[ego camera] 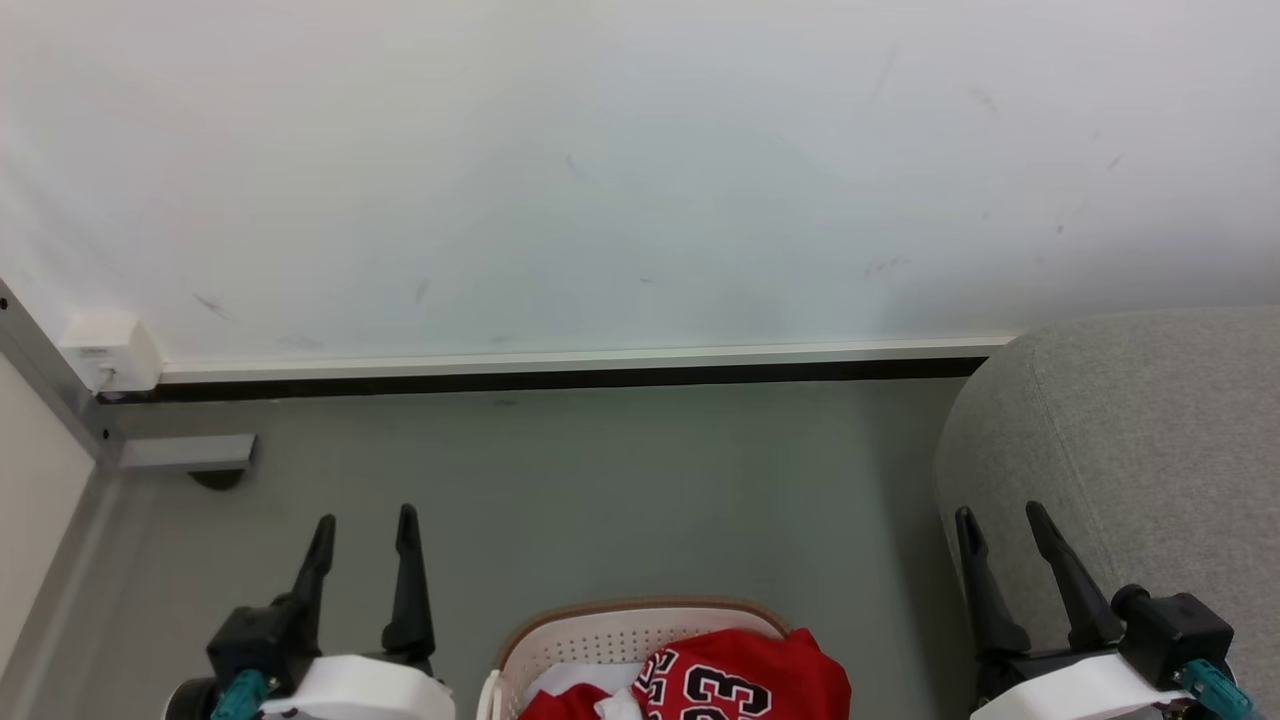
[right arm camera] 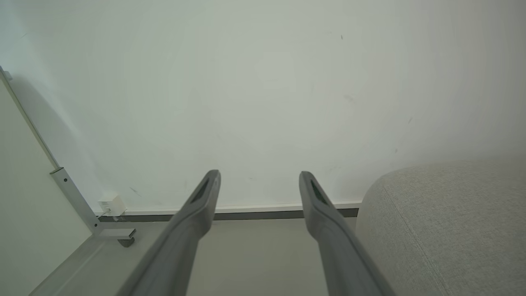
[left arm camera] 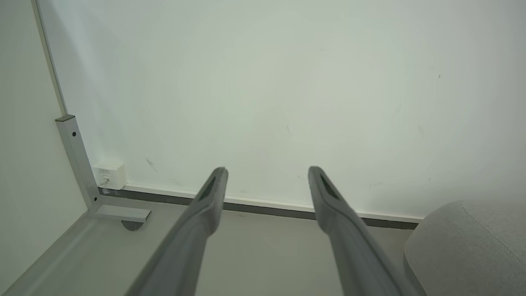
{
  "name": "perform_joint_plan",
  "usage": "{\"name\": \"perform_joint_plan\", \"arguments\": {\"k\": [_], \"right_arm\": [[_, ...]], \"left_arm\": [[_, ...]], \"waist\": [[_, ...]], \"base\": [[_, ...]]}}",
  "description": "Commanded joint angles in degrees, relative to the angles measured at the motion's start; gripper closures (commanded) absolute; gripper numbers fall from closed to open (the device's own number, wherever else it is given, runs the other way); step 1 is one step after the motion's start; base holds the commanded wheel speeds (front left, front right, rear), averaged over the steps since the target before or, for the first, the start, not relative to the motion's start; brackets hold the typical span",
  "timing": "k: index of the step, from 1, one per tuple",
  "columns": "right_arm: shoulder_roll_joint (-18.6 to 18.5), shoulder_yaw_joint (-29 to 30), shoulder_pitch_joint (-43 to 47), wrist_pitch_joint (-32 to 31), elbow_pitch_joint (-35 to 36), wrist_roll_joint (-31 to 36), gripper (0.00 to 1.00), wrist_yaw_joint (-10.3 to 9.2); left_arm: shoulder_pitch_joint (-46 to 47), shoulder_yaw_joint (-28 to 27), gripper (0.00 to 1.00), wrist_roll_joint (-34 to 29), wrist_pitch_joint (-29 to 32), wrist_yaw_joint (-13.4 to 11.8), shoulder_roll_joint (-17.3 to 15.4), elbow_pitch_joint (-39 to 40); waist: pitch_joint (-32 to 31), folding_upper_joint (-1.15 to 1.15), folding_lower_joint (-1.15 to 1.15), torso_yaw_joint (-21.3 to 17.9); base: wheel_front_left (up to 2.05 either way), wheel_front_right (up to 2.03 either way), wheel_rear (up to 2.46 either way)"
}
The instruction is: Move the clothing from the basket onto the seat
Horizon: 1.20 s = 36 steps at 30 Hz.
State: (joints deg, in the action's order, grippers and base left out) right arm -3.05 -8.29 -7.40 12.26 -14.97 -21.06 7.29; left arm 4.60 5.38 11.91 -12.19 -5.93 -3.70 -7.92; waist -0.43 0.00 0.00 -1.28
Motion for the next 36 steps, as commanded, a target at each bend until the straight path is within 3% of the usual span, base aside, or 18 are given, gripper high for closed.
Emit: {"name": "perform_joint_plan", "arguments": {"k": [1,24,36], "right_arm": [[-0.3,0.0,-1.0,0.5,0.0,1.2,0.00,0.29],[-0.2,-0.5,-1.1,3.0,0.4,8.6,0.00,0.35],[0.0,-0.4,-1.1,2.9,-0.1,7.8,0.00,0.35]], "left_arm": [[-0.3,0.0,0.00,-1.4,-0.6,-0.2,-0.2,0.4],[-0.5,-0.1,0.00,-9.5,-3.1,0.0,0.3,1.1],[-0.6,-0.8,0.00,-8.5,-3.0,0.7,0.5,0.3]], "waist": [[0.0,0.00,0.00,0.0],[0.0,0.00,0.00,-0.5],[-0.1,0.00,0.00,-0.6]], "base": [[0.00,0.00,0.00],[0.00,0.00,0.00],[0.00,0.00,0.00]]}}
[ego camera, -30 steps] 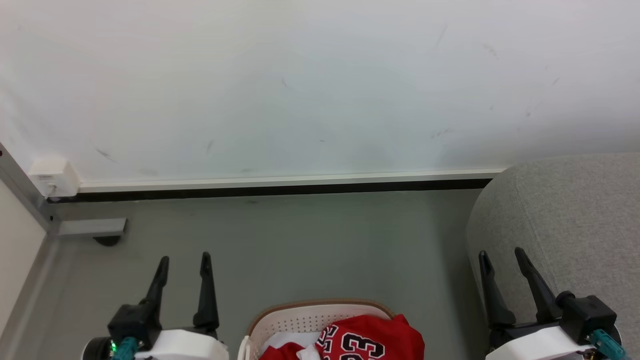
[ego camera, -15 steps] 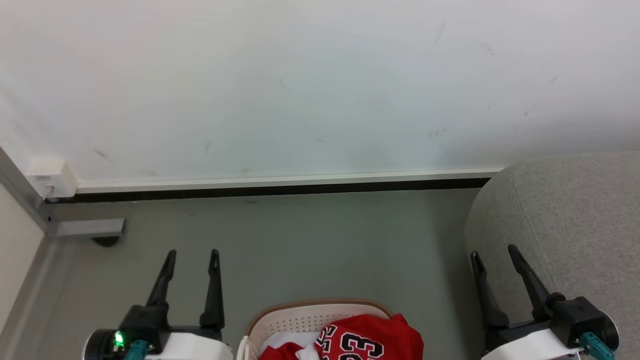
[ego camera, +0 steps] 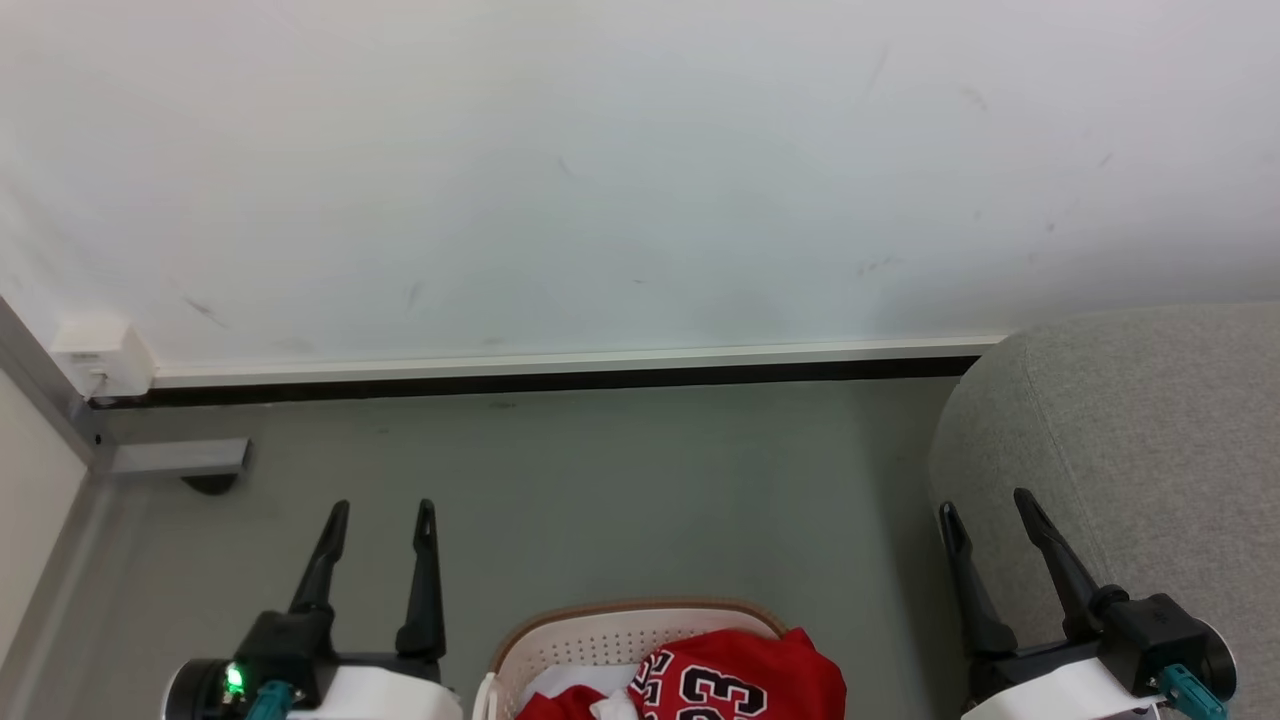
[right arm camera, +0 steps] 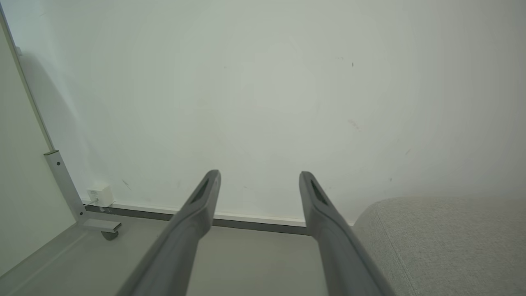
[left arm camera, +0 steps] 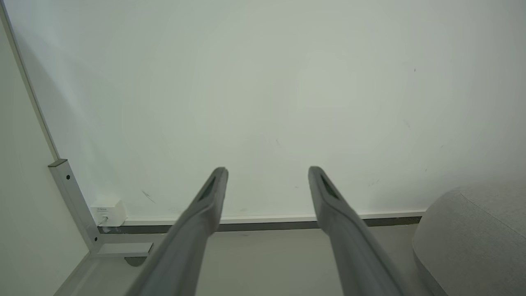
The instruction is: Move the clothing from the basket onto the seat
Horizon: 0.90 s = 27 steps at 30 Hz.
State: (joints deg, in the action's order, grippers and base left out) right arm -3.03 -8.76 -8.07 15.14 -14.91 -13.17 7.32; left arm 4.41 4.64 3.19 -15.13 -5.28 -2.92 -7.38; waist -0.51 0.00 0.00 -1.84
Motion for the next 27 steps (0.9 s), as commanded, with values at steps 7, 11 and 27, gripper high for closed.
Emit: {"name": "perform_joint_plan", "arguments": {"k": [7,11,27], "right_arm": [[0.0,-0.1,-0.4,0.0,-0.1,-0.5,0.00,0.31],[0.0,0.0,-0.8,0.0,-0.1,-0.8,0.00,0.30],[0.0,1.1,-4.8,0.0,1.7,-1.8,0.00,0.26]], "left_arm": [[-0.6,-0.3,0.00,0.6,-0.1,0.5,-0.1,-0.6],[-0.2,-0.6,0.00,1.1,-0.1,0.6,-0.1,-1.0],[7.5,1.9,0.00,2.1,-0.1,2.7,-0.1,-7.8]], "waist": [[0.0,0.00,0.00,-0.3],[0.6,0.00,0.00,-1.2],[10.4,0.00,0.00,-7.3]], "base": [[0.00,0.00,0.00],[0.00,0.00,0.00],[0.00,0.00,0.00]]}}
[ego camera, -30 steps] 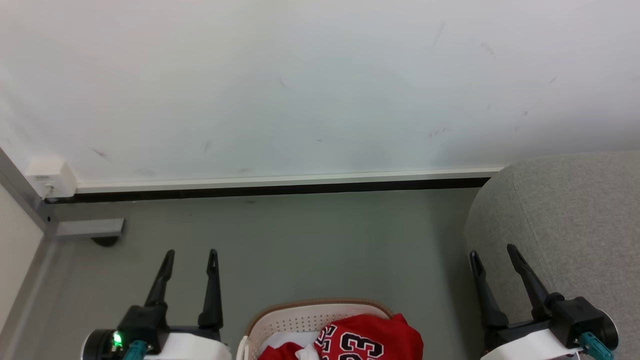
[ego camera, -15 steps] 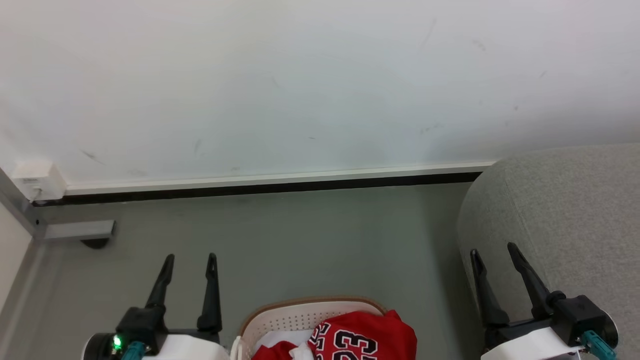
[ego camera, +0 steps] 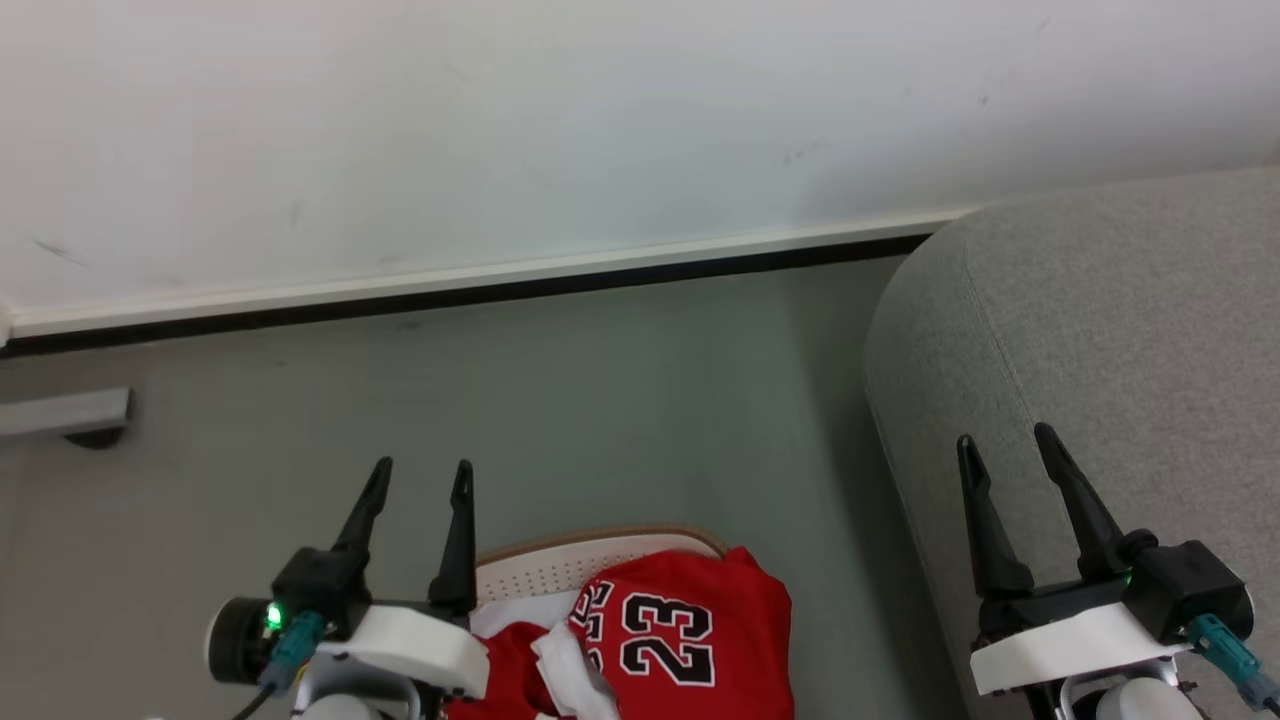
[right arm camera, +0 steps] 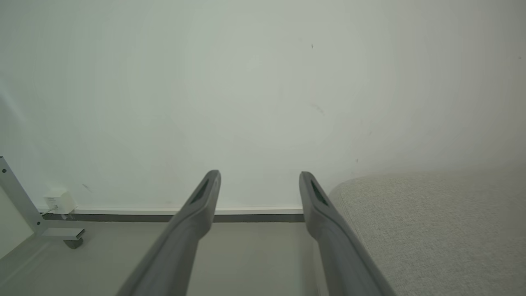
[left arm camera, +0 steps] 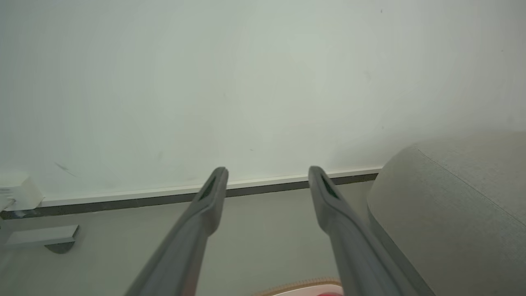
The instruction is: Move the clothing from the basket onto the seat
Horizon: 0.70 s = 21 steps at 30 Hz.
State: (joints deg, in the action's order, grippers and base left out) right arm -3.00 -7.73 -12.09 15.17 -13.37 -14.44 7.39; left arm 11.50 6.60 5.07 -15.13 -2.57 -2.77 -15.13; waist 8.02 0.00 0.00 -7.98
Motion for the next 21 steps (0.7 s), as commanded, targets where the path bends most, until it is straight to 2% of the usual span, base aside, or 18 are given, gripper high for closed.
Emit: {"name": "perform_joint_plan", "arguments": {"k": [1,8,17,21], "right_arm": [[-0.1,0.2,-1.1,0.0,0.3,-0.5,0.00,0.19],[0.0,1.3,-3.5,0.0,1.4,-0.8,0.00,0.19],[0.1,2.1,-6.2,0.0,3.3,-1.7,0.00,0.18],[0.1,2.2,-7.6,0.0,4.2,-2.8,0.00,0.18]], "left_arm": [[1.3,0.1,0.00,-0.1,-0.1,0.4,-0.2,-1.2],[7.8,1.0,0.00,-0.8,-0.1,3.1,-0.5,-12.5],[17.1,2.3,0.00,-0.3,0.0,6.4,-1.4,-32.4],[21.4,4.3,0.00,0.8,2.1,8.9,-1.4,-40.4]], "waist": [[2.6,0.00,0.00,-1.4],[7.5,0.00,0.00,-3.9],[14.0,0.00,0.00,-7.8],[17.1,0.00,0.00,-9.6]], "base": [[0.00,0.00,0.00],[0.00,0.00,0.00],[0.00,0.00,0.00],[0.00,0.00,0.00]]}}
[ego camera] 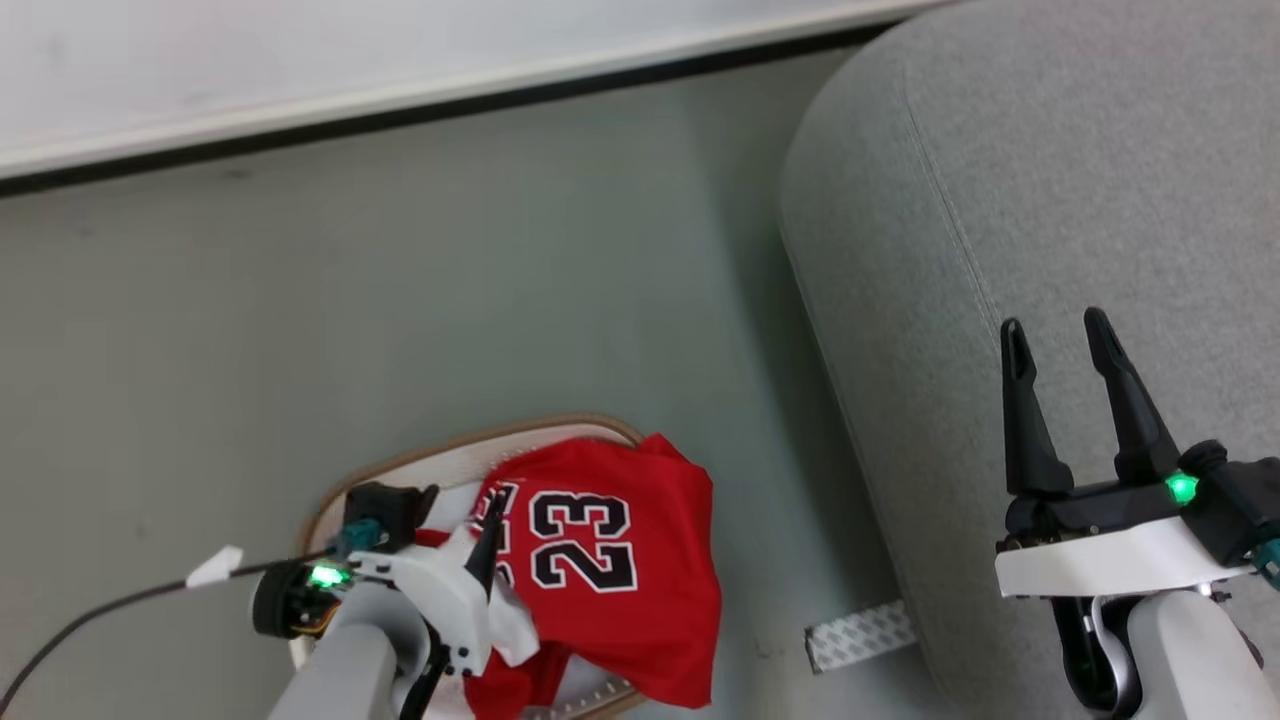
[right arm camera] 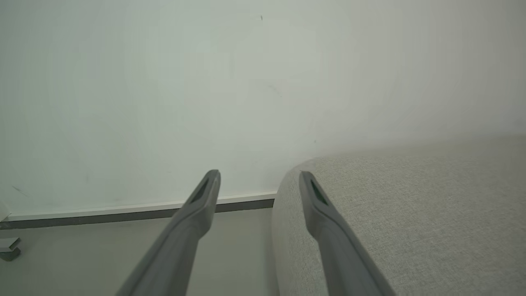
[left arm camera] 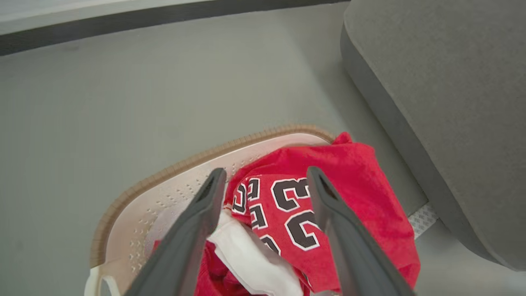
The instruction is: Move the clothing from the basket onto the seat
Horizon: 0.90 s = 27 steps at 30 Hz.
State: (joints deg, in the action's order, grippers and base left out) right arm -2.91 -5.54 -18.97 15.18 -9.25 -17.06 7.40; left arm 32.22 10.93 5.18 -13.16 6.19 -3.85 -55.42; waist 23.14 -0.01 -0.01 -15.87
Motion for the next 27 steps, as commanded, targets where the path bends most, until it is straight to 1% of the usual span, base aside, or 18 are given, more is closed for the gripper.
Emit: {"name": "perform_joint_plan", "arguments": {"k": [1,5,8,11,13,14,15,18,19,21,24,27], "right_arm": [[0.0,-0.1,-1.1,0.0,0.4,-0.5,0.00,0.17],[0.0,-0.3,-2.3,0.0,1.2,-2.1,0.00,0.17],[0.0,-0.7,-3.1,0.0,1.9,-3.4,0.00,0.17],[0.0,-1.1,-3.9,0.0,3.1,-4.7,0.00,0.17],[0.0,-1.4,-4.3,0.0,3.7,-5.7,0.00,0.17],[0.0,-1.4,-4.3,0.0,3.7,-5.7,0.00,0.17],[0.0,-1.6,-4.7,0.0,4.5,-6.3,0.00,0.17],[0.0,-1.8,-5.0,0.0,5.1,-7.4,0.00,0.17],[0.0,-1.8,-5.0,0.0,5.1,-7.4,0.00,0.17],[0.0,-1.9,-5.3,0.0,5.3,-8.3,0.00,0.17],[0.0,-2.3,-5.7,0.0,5.5,-9.5,0.00,0.17],[0.0,-2.9,-5.9,0.0,5.7,-10.7,0.00,0.17]], "left_arm": [[1.7,0.5,0.00,0.8,1.0,0.4,-0.6,-1.9],[5.7,2.7,0.00,1.7,4.6,1.2,-0.6,-7.6],[8.0,4.3,0.00,3.3,7.5,1.3,-0.5,-10.7],[9.8,6.6,0.00,4.8,11.7,1.3,-1.5,-13.8],[10.8,8.0,0.00,6.1,14.3,1.3,-2.0,-14.6],[10.8,8.0,0.00,6.1,14.3,1.3,-2.0,-14.6],[11.5,8.8,0.00,8.5,17.1,1.3,-2.2,-15.2],[12.3,10.7,0.00,11.2,21.0,1.3,-3.5,-15.3],[12.3,10.7,0.00,11.2,21.0,1.3,-3.5,-15.3],[13.0,12.2,0.00,13.0,23.0,1.3,-4.4,-14.5],[14.3,14.0,0.00,14.7,25.0,1.3,-6.4,-14.0],[15.7,15.7,0.00,15.0,26.6,1.3,-8.4,-14.6]], "waist": [[2.8,0.01,0.01,-2.2],[5.8,0.01,0.01,-3.9],[7.9,0.01,0.01,-5.1],[9.9,0.01,0.01,-6.4],[11.3,0.01,0.01,-7.4],[11.3,0.01,0.01,-7.4],[12.7,0.01,0.01,-8.2],[14.7,0.01,0.01,-9.6],[14.7,0.01,0.01,-9.6],[16.1,0.01,0.01,-10.4],[18.0,0.01,0.01,-11.6],[19.8,0.01,0.01,-12.7]], "base": [[0.00,0.00,0.00],[0.00,0.00,0.00],[0.00,0.00,0.00],[0.00,0.00,0.00],[0.00,0.00,0.00],[0.00,0.00,0.00],[0.00,0.00,0.00],[0.00,0.00,0.00],[0.00,0.00,0.00],[0.00,0.00,0.00],[0.00,0.00,0.00],[0.00,0.00,0.00]]}}
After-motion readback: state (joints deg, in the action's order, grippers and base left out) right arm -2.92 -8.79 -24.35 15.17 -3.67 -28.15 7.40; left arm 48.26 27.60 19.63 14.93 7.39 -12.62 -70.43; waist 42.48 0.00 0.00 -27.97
